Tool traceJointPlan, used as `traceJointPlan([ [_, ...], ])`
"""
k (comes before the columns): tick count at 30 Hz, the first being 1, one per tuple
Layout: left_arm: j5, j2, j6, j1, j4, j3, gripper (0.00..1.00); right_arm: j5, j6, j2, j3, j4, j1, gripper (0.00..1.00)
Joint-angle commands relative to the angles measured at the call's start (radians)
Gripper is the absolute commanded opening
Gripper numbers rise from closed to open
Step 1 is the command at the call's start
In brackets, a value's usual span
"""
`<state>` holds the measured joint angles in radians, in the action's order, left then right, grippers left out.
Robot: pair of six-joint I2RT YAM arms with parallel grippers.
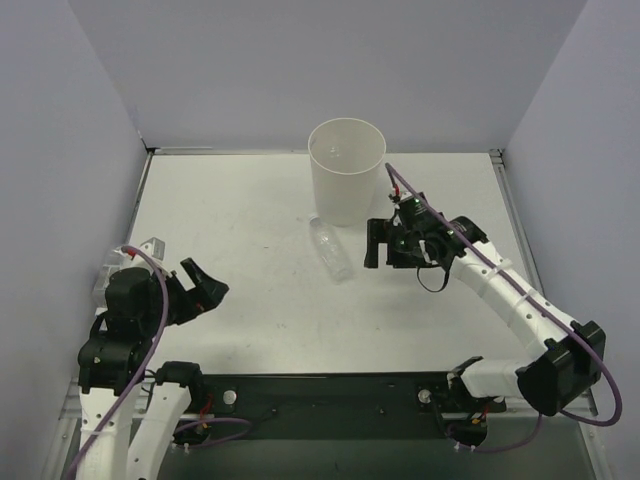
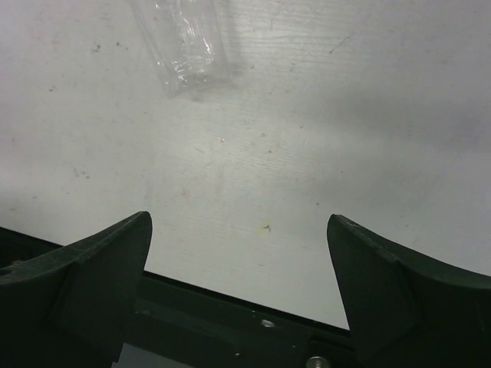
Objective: Put the plastic bottles in the bin
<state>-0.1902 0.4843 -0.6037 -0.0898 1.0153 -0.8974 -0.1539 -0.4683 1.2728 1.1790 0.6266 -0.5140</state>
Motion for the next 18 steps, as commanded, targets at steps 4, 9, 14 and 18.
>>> traceJointPlan([
  [4, -0.002, 0.054, 0.041, -0.001, -0.008, -0.086, 0.97, 0.203, 0.125, 0.136, -0.013, -0.151, -0.135, 0.92],
  [9, 0.079, 0.088, 0.085, -0.001, 0.054, -0.149, 0.97, 0.22, 0.154, 0.287, 0.054, -0.217, -0.184, 0.91],
  [14, 0.431, 0.168, 0.101, -0.001, 0.199, -0.257, 0.98, 0.205, 0.168, 0.427, 0.097, -0.248, -0.195, 0.87],
  [18, 0.503, 0.23, 0.093, -0.008, 0.256, -0.322, 0.97, 0.221, 0.184, 0.528, 0.157, -0.249, -0.201, 0.84],
])
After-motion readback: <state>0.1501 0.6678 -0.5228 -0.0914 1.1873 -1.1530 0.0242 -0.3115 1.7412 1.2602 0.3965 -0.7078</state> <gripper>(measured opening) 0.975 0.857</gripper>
